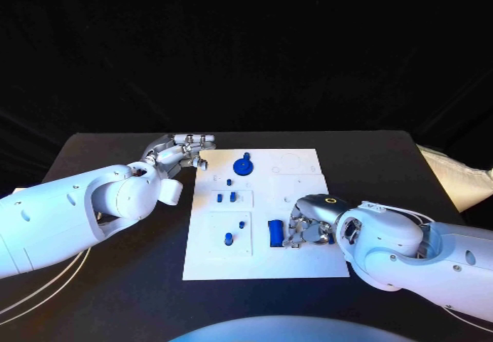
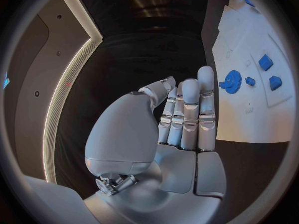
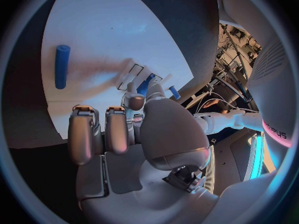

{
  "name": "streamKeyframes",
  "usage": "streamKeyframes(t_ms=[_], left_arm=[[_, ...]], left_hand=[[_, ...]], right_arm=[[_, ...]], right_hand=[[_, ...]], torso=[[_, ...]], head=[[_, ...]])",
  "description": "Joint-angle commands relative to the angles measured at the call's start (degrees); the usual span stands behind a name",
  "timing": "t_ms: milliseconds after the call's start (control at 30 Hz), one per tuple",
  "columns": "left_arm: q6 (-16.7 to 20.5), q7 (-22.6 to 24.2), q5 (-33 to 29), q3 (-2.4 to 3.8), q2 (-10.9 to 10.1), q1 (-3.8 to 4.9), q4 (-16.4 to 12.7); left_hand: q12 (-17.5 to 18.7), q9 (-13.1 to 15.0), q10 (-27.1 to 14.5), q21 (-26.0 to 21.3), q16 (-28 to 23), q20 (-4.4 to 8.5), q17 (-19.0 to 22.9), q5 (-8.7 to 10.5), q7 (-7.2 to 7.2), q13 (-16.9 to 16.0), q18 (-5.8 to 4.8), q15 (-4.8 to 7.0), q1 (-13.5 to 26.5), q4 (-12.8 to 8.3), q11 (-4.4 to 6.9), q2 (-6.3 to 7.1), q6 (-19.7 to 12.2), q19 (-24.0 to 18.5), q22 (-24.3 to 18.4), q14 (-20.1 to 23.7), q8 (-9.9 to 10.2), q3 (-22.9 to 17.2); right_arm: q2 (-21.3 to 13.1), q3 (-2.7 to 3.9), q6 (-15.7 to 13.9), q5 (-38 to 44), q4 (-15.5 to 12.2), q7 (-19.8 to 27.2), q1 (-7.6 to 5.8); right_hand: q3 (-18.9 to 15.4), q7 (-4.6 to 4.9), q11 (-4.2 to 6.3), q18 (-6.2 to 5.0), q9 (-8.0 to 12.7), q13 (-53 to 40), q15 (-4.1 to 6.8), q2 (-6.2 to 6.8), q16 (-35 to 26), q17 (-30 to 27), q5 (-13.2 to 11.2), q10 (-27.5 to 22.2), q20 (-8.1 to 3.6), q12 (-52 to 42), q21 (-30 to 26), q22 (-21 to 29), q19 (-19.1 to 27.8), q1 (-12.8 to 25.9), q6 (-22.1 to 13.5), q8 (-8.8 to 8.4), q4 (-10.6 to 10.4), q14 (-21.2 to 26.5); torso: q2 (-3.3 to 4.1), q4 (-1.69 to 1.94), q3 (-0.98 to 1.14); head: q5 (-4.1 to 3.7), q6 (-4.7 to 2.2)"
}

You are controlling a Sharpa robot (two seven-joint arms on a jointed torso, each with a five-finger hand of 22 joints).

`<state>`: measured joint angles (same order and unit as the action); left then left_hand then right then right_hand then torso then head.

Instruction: Assemble the parts on the task board

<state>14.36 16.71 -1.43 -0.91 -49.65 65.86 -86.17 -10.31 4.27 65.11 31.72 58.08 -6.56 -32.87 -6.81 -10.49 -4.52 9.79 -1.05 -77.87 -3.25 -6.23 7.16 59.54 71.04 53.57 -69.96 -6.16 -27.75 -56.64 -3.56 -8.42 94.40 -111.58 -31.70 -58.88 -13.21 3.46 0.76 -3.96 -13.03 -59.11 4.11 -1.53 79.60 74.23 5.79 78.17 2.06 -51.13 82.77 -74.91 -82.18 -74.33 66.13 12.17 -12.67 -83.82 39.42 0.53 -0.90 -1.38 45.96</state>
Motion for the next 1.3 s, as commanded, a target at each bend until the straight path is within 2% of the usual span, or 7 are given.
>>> streamKeyframes(t_ms=[33,200,400,600,833,933,1300], left_arm=[[-1.01,0.18,-0.2,0.04,0.02,0.0,-0.13],[-1.0,0.15,-0.2,0.04,-0.02,0.0,-0.09],[-0.99,0.13,-0.2,0.04,-0.06,-0.01,-0.07],[-0.96,0.19,-0.2,0.04,-0.11,-0.01,-0.15],[-1.07,0.24,-0.2,0.04,0.08,-0.04,-0.03],[-1.14,0.23,-0.2,0.04,0.23,-0.13,0.05],[-1.18,0.24,-0.2,0.04,0.4,-0.36,0.18]], left_hand=[[-0.17,-0.1,-0.35,-0.26,-0.25,-0.03,0.07,-0.23,0.01,0.01,0.62,0.01,0.34,-0.13,0.12,-0.21,-0.26,-0.19,-0.09,0.51,-0.38,0.35],[-0.17,-0.1,-0.35,-0.26,-0.25,-0.03,0.07,-0.23,0.01,0.01,0.62,0.01,0.34,-0.13,0.12,-0.21,-0.26,-0.19,-0.09,0.51,-0.38,0.35],[-0.17,-0.1,-0.35,-0.26,-0.25,-0.03,0.07,-0.23,0.01,0.01,0.62,0.01,0.34,-0.13,0.12,-0.21,-0.26,-0.19,-0.09,0.51,-0.38,0.35],[-0.17,-0.1,-0.35,-0.26,-0.25,-0.03,0.07,-0.23,0.01,0.01,0.62,0.01,0.34,-0.13,0.12,-0.21,-0.26,-0.19,-0.09,0.51,-0.38,0.35],[-0.17,-0.1,-0.35,-0.26,-0.25,-0.03,0.07,-0.23,0.01,0.01,0.62,0.01,0.34,-0.13,0.12,-0.21,-0.26,-0.19,-0.09,0.51,-0.38,0.35],[-0.17,-0.1,-0.35,-0.26,-0.25,-0.03,0.07,-0.23,0.01,0.01,0.62,0.01,0.34,-0.13,0.12,-0.21,-0.26,-0.19,-0.09,0.51,-0.38,0.35],[-0.17,-0.1,-0.35,-0.26,-0.25,-0.03,0.07,-0.23,0.01,0.01,0.62,0.01,0.34,-0.13,0.12,-0.21,-0.26,-0.19,-0.09,0.51,-0.38,0.35]], right_arm=[[-0.26,0.01,0.45,0.72,-0.31,0.04,0.03],[-1.86,0.01,-0.99,-0.19,-1.37,0.71,0.01],[-5.94,0.0,-3.78,-1.43,-3.62,0.28,-0.49],[-10.4,-0.01,-6.37,-1.45,-4.51,-0.5,-1.53],[-13.23,-0.05,-7.72,-0.84,-3.33,-1.06,-1.82],[-13.71,-0.08,-7.2,-0.66,-2.87,-1.27,-1.83],[-12.91,-0.23,-2.44,-0.47,-1.13,-1.64,-1.3]], right_hand=[[-0.62,0.17,-0.04,0.93,-0.08,0.18,0.3,0.76,-0.1,-0.34,-0.77,0.19,0.0,0.51,-0.02,-3.25,-0.09,-0.29,0.21,-0.4,-0.01,-3.39],[-0.96,0.39,-0.22,0.67,-0.06,1.89,0.17,0.96,-1.07,-1.68,-1.04,-0.82,0.08,3.04,-0.71,-2.21,0.64,-0.76,-0.34,-0.71,0.09,-3.08],[0.1,1.03,-0.64,0.59,0.22,4.85,-0.12,-0.77,-2.08,-2.93,1.32,-2.44,0.3,7.36,-1.04,-1.84,0.9,-3.92,-2.01,-1.87,1.35,-2.84],[0.77,1.13,-0.75,0.63,0.29,5.34,-0.29,-2.14,-1.97,-2.66,6.45,-2.43,0.54,8.18,-0.95,-2.05,0.72,-5.44,-1.93,-2.48,1.67,-2.98],[0.25,1.19,-0.79,0.75,0.32,4.36,-0.3,-2.08,-1.4,-1.82,7.26,-1.8,0.53,6.96,-0.66,-2.52,0.4,-4.62,-1.86,-2.77,0.91,-3.18],[-0.22,1.23,-0.84,1.19,0.32,0.27,-0.36,-1.96,1.08,1.72,7.43,0.0,0.58,1.69,0.48,-4.28,-0.77,-3.86,-1.89,-3.03,0.16,-3.88],[-1.3,1.25,-0.91,1.52,0.15,-4.8,-0.45,-0.99,2.98,4.39,6.97,1.51,0.68,-4.42,1.43,-5.71,-1.63,-3.11,-1.66,-3.33,-0.83,-4.29]], torso=[[-0.01,-0.01,0.02],[-0.04,-0.02,0.0],[-0.06,-0.02,-0.04],[-0.09,-0.34,-0.01],[-0.17,-1.13,0.15],[-0.2,-1.27,0.18],[-0.11,-1.03,0.17]], head=[[-0.03,-0.04],[-0.21,-0.14],[-0.6,-0.28],[-1.36,-0.5],[-1.52,-0.68],[-1.64,-0.73],[-1.65,-0.82]])
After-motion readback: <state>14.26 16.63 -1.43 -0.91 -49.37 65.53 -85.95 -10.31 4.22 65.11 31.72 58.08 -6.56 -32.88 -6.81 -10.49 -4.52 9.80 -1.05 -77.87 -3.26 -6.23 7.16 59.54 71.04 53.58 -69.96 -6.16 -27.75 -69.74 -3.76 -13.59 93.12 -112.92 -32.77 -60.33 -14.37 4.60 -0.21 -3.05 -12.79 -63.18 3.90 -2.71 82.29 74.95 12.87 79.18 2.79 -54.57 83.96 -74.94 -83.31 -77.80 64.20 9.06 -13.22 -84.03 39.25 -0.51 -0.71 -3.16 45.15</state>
